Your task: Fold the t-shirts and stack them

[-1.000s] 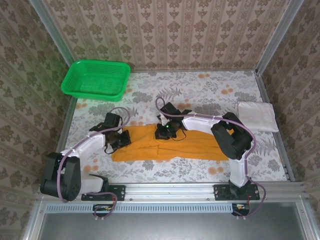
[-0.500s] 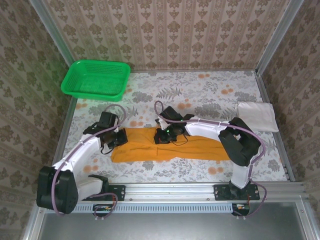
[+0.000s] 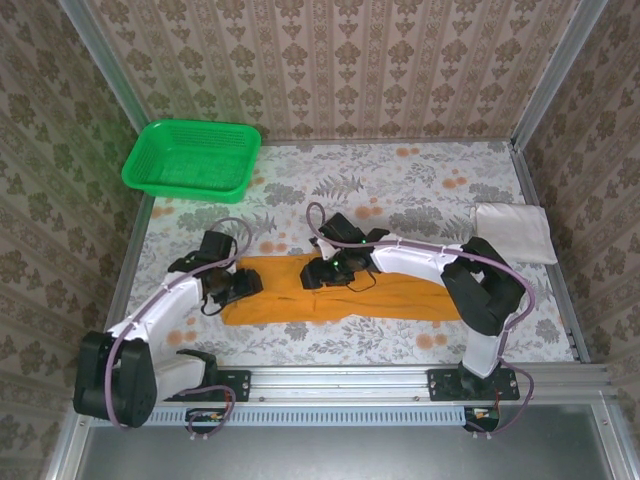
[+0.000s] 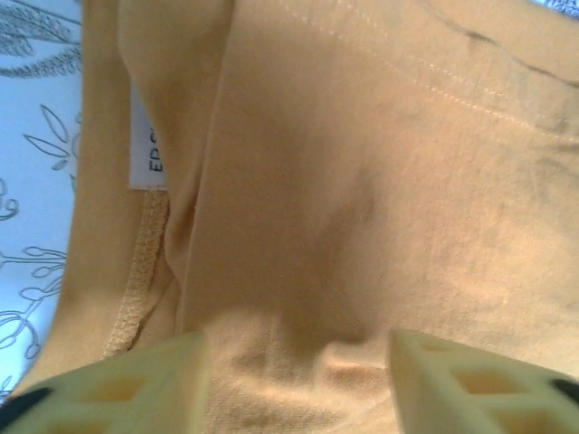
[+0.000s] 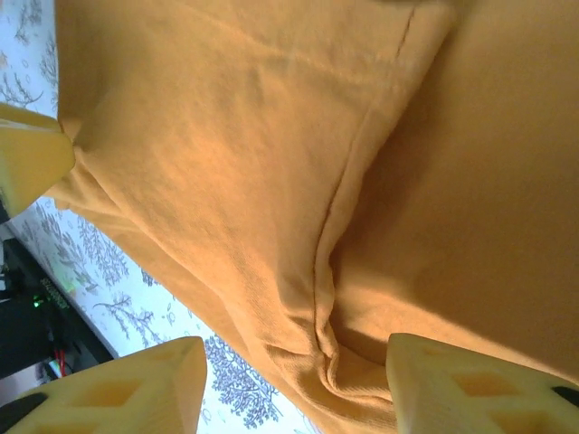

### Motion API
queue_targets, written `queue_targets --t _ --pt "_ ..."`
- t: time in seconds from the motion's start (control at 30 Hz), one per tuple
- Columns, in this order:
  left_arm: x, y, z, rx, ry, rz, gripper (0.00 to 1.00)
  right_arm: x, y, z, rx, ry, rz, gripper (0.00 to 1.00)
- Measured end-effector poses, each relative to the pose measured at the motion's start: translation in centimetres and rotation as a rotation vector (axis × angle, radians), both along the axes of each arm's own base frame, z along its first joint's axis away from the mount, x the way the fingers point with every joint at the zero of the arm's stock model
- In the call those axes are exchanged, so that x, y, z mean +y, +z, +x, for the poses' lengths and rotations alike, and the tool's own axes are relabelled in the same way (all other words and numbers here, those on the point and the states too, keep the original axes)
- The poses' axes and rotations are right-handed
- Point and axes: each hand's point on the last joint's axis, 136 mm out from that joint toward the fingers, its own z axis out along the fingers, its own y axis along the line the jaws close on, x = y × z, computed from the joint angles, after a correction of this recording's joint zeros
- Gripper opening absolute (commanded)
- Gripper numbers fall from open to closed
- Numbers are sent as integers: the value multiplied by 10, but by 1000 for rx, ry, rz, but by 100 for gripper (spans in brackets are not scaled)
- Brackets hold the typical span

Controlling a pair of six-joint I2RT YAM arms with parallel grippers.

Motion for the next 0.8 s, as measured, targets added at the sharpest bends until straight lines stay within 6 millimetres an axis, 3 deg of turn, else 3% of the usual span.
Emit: queue_targets --t 0.07,0.17,0.3,0.4,0.53,0.63,0.7,0.8 --pt "1 6 0 -27 15 7 72 4 10 10 -45 2 2 57" --pt "-4 19 0 -78 32 -4 71 22 28 30 -95 7 37 56" --pt "-15 34 -5 -143 63 -64 52 51 30 53 -108 23 80 54" --pt "-21 21 -13 -132 87 -108 37 62 5 59 -70 35 69 52" --pt "-19 -19 -26 -29 124 -91 31 55 -30 58 -3 29 12 49" --pt "-20 -30 -24 -5 130 -81 30 49 -37 60 15 17 -2 46" --pt "-21 -34 -14 6 131 -67 30 42 -38 69 13 -5 -6 41" --pt "-32 -31 27 -16 115 -63 30 17 -41 93 9 -74 -19 37"
